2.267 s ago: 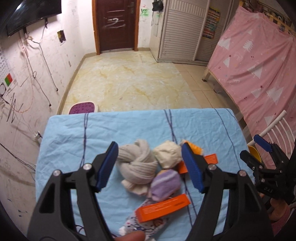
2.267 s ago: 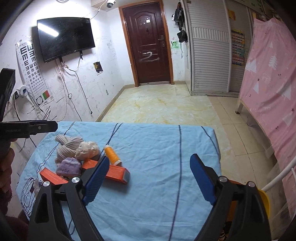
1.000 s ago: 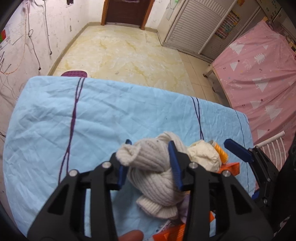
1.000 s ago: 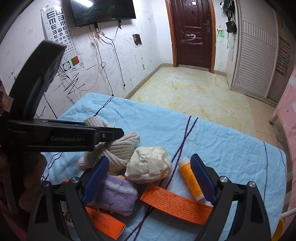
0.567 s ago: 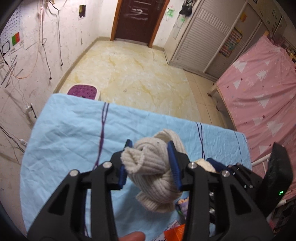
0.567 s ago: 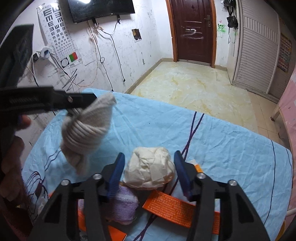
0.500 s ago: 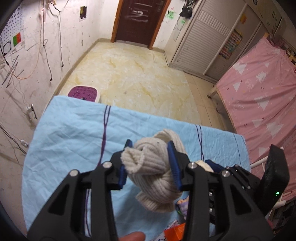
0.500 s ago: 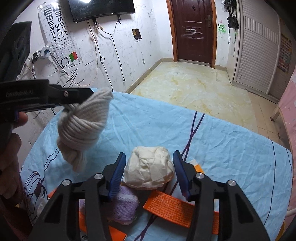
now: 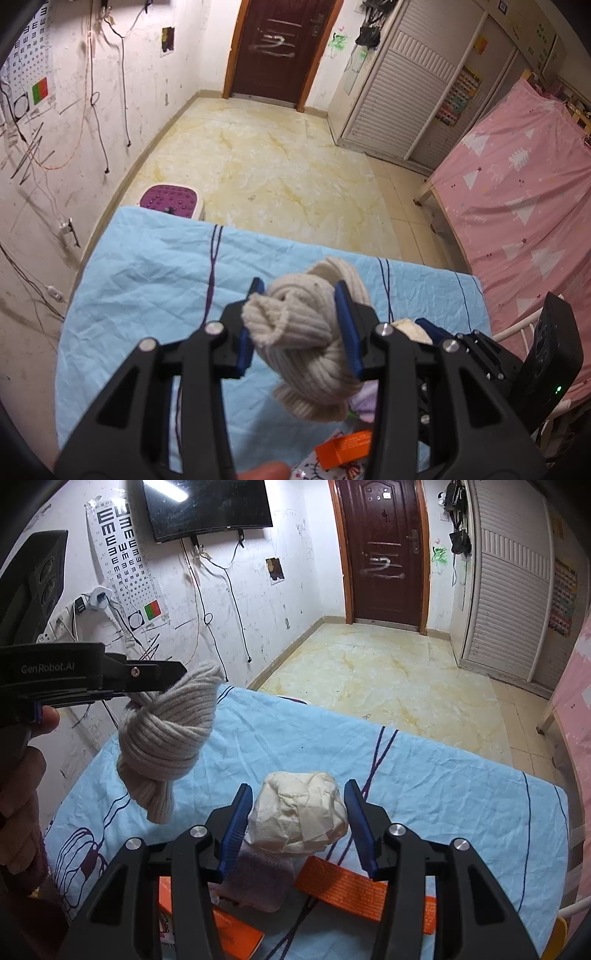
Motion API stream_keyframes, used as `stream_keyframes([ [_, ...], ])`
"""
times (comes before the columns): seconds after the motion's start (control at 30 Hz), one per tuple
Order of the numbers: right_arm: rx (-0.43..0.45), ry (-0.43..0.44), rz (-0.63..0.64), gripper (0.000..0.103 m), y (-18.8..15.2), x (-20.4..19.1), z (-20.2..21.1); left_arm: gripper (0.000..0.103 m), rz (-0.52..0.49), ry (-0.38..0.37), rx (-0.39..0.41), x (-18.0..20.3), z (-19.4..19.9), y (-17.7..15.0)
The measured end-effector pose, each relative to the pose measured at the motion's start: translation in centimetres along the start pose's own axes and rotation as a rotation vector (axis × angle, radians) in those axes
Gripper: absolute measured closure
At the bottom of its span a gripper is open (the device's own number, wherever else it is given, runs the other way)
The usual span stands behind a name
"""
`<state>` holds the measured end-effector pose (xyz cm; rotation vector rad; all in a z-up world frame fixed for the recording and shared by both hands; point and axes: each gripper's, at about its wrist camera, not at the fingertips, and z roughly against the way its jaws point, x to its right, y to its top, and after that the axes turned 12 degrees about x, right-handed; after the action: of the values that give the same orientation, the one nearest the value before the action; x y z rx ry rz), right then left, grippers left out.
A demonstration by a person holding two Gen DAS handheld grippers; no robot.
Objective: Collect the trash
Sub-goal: 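Grasp the cream knit hat with the left tool while the right tool grasps the white paper ball, then carry the knit hat and paper ball over the yellow bin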
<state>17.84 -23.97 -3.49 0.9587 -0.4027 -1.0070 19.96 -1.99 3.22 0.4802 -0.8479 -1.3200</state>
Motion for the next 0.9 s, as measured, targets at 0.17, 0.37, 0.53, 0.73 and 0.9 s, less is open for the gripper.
stream_keyframes([
  [0.17,0.039,-0.015,-0.02,0.058,0.2,1.3,1.9,0.066,-0.02,0.001,0.016,1.1,0.7,0.0],
  [0.37,0.102,-0.042,-0.048,0.058,0.3,3.3,5.2,0.066,-0.056,-0.006,0.036,3.5,1.5,-0.2],
  [0.53,0.151,-0.064,-0.08,0.058,0.1,5.4,8.1,0.066,-0.099,-0.028,0.049,6.7,2.2,-0.4],
  [0.73,0.219,-0.117,-0.139,0.058,-1.0,8.9,12.3,0.066,-0.157,-0.063,0.051,11.3,2.5,-1.2],
  [0.9,0.267,-0.174,-0.194,0.058,-2.9,12.2,16.0,0.066,-0.211,-0.092,0.044,15.1,2.6,-2.4],
])
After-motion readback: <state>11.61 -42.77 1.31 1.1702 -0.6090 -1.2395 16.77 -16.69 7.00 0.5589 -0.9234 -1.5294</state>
